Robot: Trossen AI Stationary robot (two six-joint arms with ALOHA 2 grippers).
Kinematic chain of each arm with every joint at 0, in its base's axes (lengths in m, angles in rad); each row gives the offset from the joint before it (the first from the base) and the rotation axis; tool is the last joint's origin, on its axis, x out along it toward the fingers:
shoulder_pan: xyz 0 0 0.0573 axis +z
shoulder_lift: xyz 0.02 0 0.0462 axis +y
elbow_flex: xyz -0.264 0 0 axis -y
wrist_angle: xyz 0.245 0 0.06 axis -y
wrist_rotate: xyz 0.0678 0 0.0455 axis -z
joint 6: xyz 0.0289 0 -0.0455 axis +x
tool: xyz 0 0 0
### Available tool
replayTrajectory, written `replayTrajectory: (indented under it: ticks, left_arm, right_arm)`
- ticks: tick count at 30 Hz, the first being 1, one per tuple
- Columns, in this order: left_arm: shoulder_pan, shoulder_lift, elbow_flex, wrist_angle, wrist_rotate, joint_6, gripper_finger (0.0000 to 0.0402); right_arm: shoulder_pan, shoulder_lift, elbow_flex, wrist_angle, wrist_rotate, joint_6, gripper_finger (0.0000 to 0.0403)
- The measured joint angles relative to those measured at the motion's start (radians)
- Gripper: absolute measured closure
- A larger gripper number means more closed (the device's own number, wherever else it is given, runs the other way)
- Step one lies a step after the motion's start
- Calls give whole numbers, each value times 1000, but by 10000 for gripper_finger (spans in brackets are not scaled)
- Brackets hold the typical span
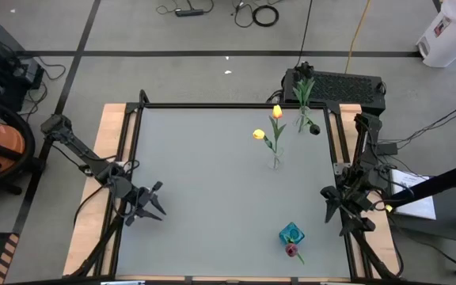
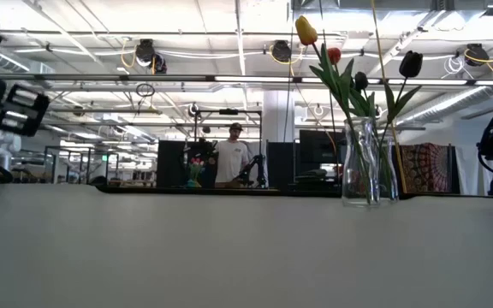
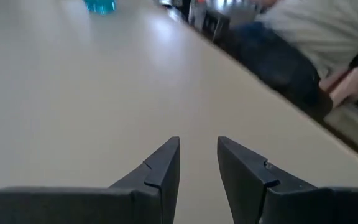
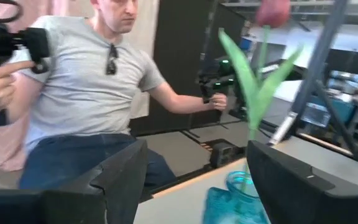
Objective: Sort flowers into vase by color
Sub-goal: Return to Home Position
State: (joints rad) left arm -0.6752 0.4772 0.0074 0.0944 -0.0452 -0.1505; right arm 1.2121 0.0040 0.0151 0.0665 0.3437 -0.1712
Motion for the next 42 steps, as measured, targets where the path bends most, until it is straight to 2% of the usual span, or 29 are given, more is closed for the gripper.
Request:
replayTrajectory:
  ticks: [3, 8, 13, 18, 25, 42]
  left_arm:
    - [-1, 0, 0, -62, 5, -30, 288]
    - [-1, 0, 0, -71, 10, -51, 288]
    - [-1, 0, 0, -76, 16, -53, 288]
    - [-1, 0, 0, -78, 17, -55, 288]
    - [-1, 0, -1, -76, 17, -184, 288]
    - [-1, 0, -2, -75, 14, -183, 288]
  right_arm:
    - [0, 0, 0, 5, 67, 3, 135]
    - [0, 0, 0, 9, 164, -6, 135]
    - [0, 0, 0, 9, 170, -62, 135]
    - [0, 0, 0, 10, 170, -15, 135]
    - [0, 0, 0, 10, 169, 2, 135]
    - [0, 0, 0, 11, 169, 2, 135]
